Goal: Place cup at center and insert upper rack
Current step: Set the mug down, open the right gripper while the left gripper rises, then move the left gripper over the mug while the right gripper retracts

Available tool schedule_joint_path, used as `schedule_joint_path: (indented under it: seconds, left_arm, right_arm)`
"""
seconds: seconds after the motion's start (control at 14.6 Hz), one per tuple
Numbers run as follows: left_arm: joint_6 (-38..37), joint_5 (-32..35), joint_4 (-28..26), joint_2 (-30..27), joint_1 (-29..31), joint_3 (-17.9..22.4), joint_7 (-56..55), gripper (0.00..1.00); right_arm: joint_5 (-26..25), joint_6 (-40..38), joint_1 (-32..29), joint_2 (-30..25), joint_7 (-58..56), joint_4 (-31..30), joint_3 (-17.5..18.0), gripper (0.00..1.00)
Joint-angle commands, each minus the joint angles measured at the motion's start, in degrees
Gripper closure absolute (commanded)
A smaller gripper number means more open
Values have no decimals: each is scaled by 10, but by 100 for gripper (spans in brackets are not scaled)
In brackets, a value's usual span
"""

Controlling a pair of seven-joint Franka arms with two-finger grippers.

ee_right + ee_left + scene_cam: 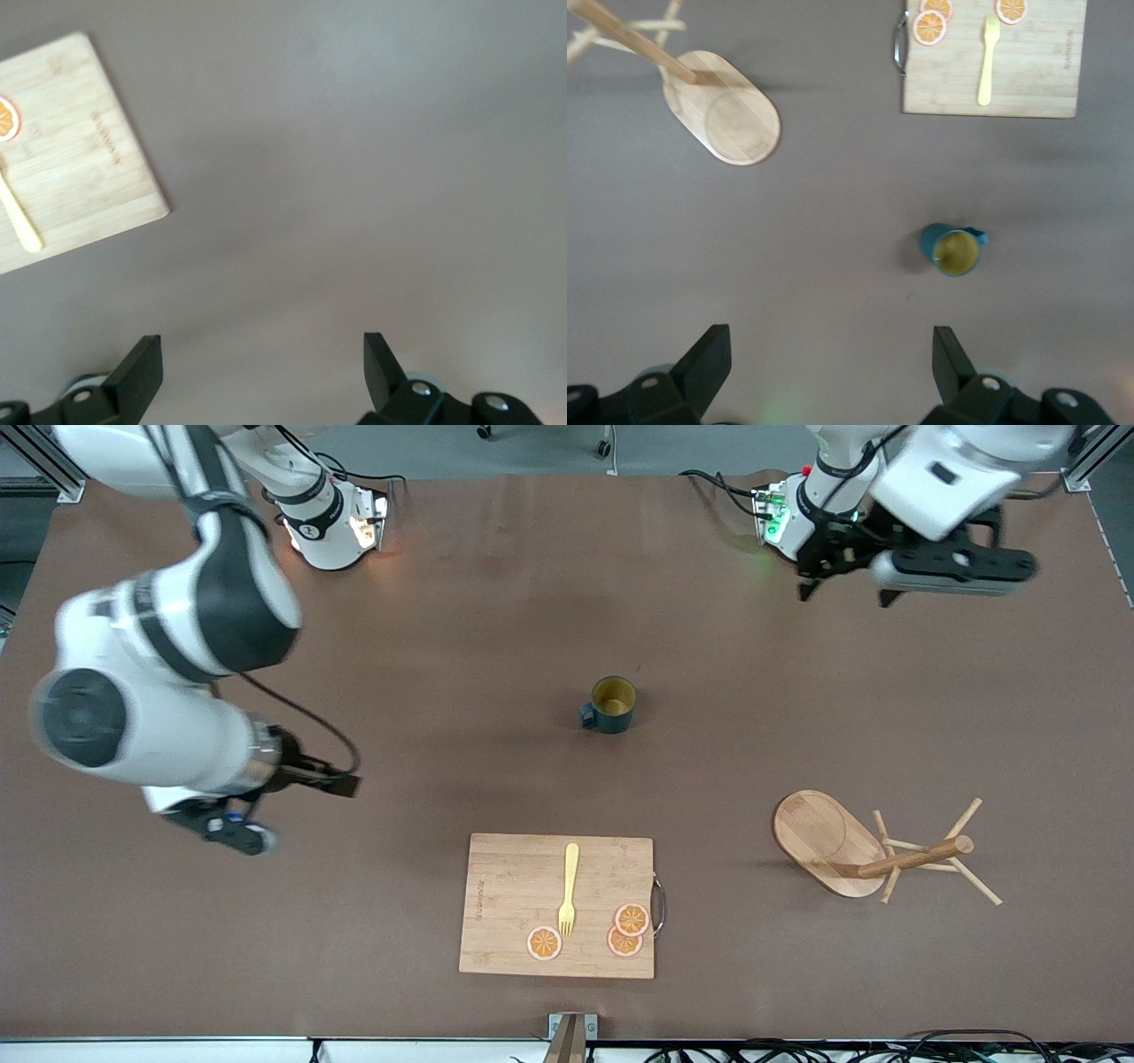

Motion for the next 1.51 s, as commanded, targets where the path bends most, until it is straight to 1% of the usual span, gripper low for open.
schedule_joint_path:
  seconds: [0.0, 0.14, 0.21, 0.27, 0.34, 0.41, 0.55, 0.62, 0.68, 0.82, 0.96, 1.1, 1.23, 1.44]
  left_arm:
    - [28, 4, 0, 7, 3, -73, -95, 0]
    - [56, 6, 0, 23, 2, -128, -169, 0]
    - [82, 18, -1, 35, 0, -155, -200, 0]
    - [104, 37, -1, 51, -7, -183, -231, 0]
    - [128, 67, -1, 73, -22, -204, -278, 0]
    - [152, 110, -2, 101, -57, -212, -347, 0]
    - [168, 208, -1, 150, -133, -213, -459, 0]
    - [168, 257, -2, 174, -163, -213, -513, 0]
    - [168, 291, -5, 191, -188, -213, -560, 0]
    - [168, 350, -10, 223, -227, -213, -632, 0]
    - [168, 419, -26, 257, -269, -213, -708, 0]
    - [168, 511, -53, 294, -301, -213, -801, 0]
    - [168, 593, -72, 338, -325, -212, -887, 0]
    - [166, 682, -100, 394, -338, -209, -955, 0]
  right_arm:
    - [-11, -8, -71, -45, -115, -30, 10, 0]
    - [-13, -9, -124, -63, -170, -33, 10, 0]
    - [-7, -9, -158, -64, -207, -33, 12, 0]
    - [-9, -8, -178, -67, -259, -32, 13, 0]
    - [-14, -4, -191, -81, -316, -34, 11, 0]
    - [-19, -2, -193, -95, -337, -44, 8, 0]
    - [-49, 28, -174, -142, -337, -90, -5, 0]
    - [-50, 45, -161, -163, -336, -116, -14, 0]
    - [-50, 55, -150, -173, -337, -127, -27, 0]
    - [-48, 58, -128, -184, -340, -136, -50, 0]
    - [-48, 56, -122, -188, -340, -137, -51, 0]
    - [-49, 58, -121, -193, -338, -151, -50, 0]
    - [-48, 74, -122, -236, -337, -207, -49, 0]
    - [-48, 113, -127, -317, -338, -309, -51, 0]
